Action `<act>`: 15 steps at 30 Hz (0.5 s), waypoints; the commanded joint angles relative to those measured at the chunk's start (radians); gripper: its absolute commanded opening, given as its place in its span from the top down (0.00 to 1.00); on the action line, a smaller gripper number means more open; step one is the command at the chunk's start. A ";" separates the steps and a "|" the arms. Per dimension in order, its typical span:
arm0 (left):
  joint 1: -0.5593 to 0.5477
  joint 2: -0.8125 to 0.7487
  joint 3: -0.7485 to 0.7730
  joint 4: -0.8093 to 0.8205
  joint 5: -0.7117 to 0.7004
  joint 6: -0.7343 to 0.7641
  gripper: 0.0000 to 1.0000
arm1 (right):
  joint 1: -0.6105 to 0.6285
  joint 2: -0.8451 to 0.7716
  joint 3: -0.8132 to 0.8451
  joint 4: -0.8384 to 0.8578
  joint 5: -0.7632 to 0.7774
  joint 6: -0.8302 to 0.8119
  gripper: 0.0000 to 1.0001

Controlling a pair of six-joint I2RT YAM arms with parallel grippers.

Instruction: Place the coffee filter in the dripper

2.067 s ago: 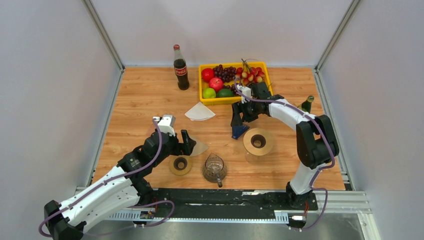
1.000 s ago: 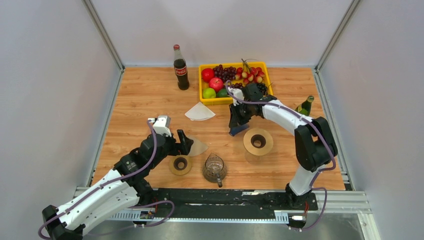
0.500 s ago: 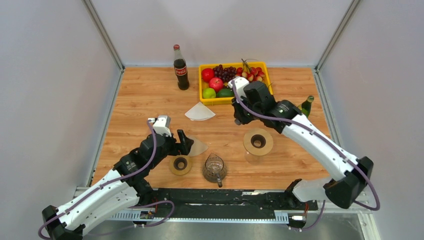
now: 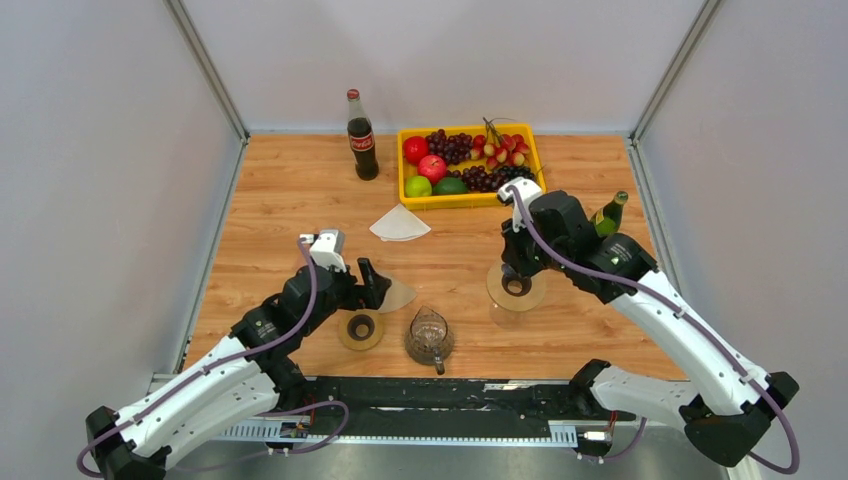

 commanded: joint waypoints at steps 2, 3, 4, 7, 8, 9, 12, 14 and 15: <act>-0.003 0.026 0.019 0.044 0.037 0.001 0.00 | -0.001 0.032 -0.042 -0.013 0.024 0.032 0.97; -0.002 0.027 0.020 0.042 0.040 0.002 0.00 | -0.001 0.038 -0.050 -0.011 0.025 0.031 0.97; -0.002 0.028 0.021 0.039 0.038 0.003 0.00 | -0.001 0.044 -0.057 -0.011 0.028 0.031 0.97; -0.003 0.026 0.021 0.035 0.034 0.002 0.00 | 0.000 0.055 -0.069 -0.011 0.035 0.033 0.96; -0.003 0.025 0.020 0.035 0.032 0.002 0.00 | -0.001 0.057 -0.071 -0.011 0.037 0.035 0.96; -0.003 0.025 0.020 0.034 0.032 0.002 0.00 | -0.001 0.057 -0.072 -0.011 0.037 0.034 0.96; -0.003 0.025 0.022 0.033 0.029 0.005 0.00 | 0.000 0.053 -0.078 -0.012 0.050 0.034 0.96; -0.003 0.025 0.022 0.032 0.027 0.006 0.00 | -0.001 0.053 -0.083 -0.013 0.048 0.032 0.96; -0.003 0.025 0.022 0.031 0.025 0.006 0.00 | -0.001 0.054 -0.085 -0.013 0.047 0.032 0.96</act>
